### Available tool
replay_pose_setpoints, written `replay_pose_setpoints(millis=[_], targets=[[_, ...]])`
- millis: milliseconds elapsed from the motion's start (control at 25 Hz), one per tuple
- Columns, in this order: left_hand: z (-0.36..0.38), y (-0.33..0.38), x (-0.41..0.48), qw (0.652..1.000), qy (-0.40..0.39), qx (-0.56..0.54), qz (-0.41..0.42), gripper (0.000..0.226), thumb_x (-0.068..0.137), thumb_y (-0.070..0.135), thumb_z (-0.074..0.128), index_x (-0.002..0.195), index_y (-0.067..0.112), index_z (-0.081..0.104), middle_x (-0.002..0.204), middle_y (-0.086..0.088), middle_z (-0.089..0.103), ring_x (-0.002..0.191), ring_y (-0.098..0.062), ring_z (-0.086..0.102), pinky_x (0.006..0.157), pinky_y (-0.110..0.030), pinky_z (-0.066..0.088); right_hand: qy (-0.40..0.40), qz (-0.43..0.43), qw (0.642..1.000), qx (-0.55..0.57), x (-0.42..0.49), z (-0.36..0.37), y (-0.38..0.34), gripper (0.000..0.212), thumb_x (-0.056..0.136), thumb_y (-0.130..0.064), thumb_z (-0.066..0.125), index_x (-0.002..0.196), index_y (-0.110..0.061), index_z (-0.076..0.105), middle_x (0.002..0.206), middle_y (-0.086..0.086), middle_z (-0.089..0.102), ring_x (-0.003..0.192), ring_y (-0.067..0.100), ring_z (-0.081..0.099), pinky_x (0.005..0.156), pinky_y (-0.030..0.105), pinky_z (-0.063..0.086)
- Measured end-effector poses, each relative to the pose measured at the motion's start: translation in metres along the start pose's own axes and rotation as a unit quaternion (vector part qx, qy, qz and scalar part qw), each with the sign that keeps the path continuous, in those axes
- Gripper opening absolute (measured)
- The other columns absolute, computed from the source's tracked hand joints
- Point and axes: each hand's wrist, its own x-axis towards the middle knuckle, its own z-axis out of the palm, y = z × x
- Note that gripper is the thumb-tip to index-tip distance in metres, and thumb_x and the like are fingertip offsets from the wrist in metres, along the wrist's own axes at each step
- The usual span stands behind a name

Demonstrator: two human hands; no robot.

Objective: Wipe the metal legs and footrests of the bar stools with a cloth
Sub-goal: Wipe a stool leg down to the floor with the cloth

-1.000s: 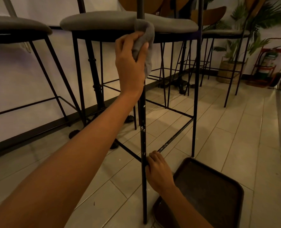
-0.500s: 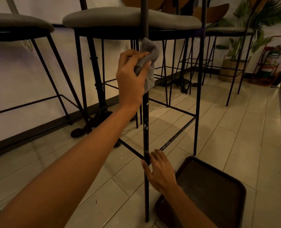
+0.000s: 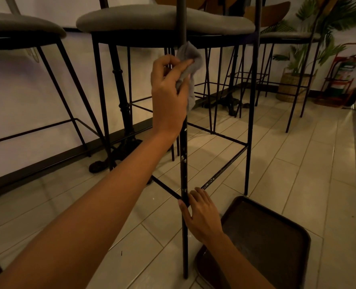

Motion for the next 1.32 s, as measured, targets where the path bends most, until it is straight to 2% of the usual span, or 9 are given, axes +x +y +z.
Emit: replay_pose_setpoints(millis=[120, 360, 560, 800, 960, 1120, 1320], targets=[[0.000, -0.002, -0.013, 1.000, -0.021, -0.004, -0.005, 0.026, 0.085, 0.006, 0.056, 0.109, -0.001, 0.061, 0.113, -0.019, 0.047, 0.097, -0.029, 0.054, 0.089, -0.030, 0.051, -0.001, -0.004, 1.000, -0.009, 0.000, -0.001, -0.001, 0.070, 0.090, -0.057, 0.006, 0.126, -0.018, 0.051, 0.131, 0.007, 0.054, 0.134, 0.023, 0.034, 0.110, 0.027, 0.008], [-0.003, 0.002, -0.002, 1.000, 0.001, -0.009, -0.001, 0.027, 0.085, 0.006, 0.057, 0.110, -0.002, 0.061, 0.111, -0.022, 0.048, 0.099, -0.026, 0.053, 0.092, -0.027, 0.048, -0.004, 0.005, 1.000, -0.004, 0.000, -0.002, -0.003, 0.071, 0.088, -0.057, 0.006, 0.129, -0.018, 0.048, 0.135, 0.007, 0.050, 0.136, 0.023, 0.029, 0.110, 0.027, 0.006], [-0.001, -0.008, -0.025, 0.999, -0.037, 0.031, 0.023, 0.031, 0.084, 0.014, 0.054, 0.111, 0.000, 0.061, 0.111, -0.022, 0.050, 0.097, -0.032, 0.052, 0.088, -0.032, 0.049, -0.005, 0.003, 1.000, -0.002, -0.001, -0.001, -0.003, 0.070, 0.089, -0.058, 0.006, 0.125, -0.017, 0.052, 0.133, 0.007, 0.052, 0.135, 0.023, 0.031, 0.110, 0.028, 0.007], [-0.003, -0.012, -0.051, 0.998, -0.058, 0.029, 0.005, 0.028, 0.085, 0.007, 0.057, 0.112, 0.000, 0.061, 0.112, -0.020, 0.050, 0.104, -0.029, 0.050, 0.093, -0.036, 0.048, 0.000, 0.002, 1.000, -0.006, -0.001, -0.001, -0.002, 0.066, 0.091, -0.055, 0.010, 0.122, -0.016, 0.053, 0.132, 0.007, 0.053, 0.135, 0.023, 0.031, 0.110, 0.028, 0.007], [-0.009, -0.006, -0.050, 0.999, -0.049, 0.014, 0.011, 0.030, 0.085, 0.011, 0.055, 0.113, 0.000, 0.060, 0.111, -0.021, 0.049, 0.101, -0.026, 0.051, 0.092, -0.030, 0.048, 0.011, 0.001, 1.000, -0.005, -0.001, 0.001, -0.002, 0.065, 0.092, -0.055, 0.011, 0.118, -0.016, 0.056, 0.128, 0.007, 0.056, 0.133, 0.024, 0.035, 0.110, 0.029, 0.010], [-0.007, -0.010, -0.043, 0.998, -0.051, 0.040, 0.026, 0.031, 0.085, 0.011, 0.055, 0.114, 0.000, 0.060, 0.111, -0.022, 0.050, 0.101, -0.028, 0.050, 0.091, -0.032, 0.048, 0.008, 0.000, 1.000, -0.003, -0.001, 0.002, 0.000, 0.061, 0.093, -0.054, 0.014, 0.119, -0.016, 0.056, 0.128, 0.007, 0.056, 0.133, 0.023, 0.034, 0.110, 0.028, 0.010], [-0.005, -0.024, -0.063, 0.997, -0.052, 0.053, 0.028, 0.033, 0.085, 0.014, 0.055, 0.116, 0.004, 0.059, 0.114, -0.016, 0.048, 0.106, -0.017, 0.041, 0.095, -0.017, 0.039, 0.017, 0.000, 1.000, -0.007, 0.000, 0.001, -0.001, 0.056, 0.094, -0.050, 0.020, 0.116, -0.015, 0.057, 0.124, 0.007, 0.058, 0.131, 0.024, 0.037, 0.109, 0.028, 0.011]])
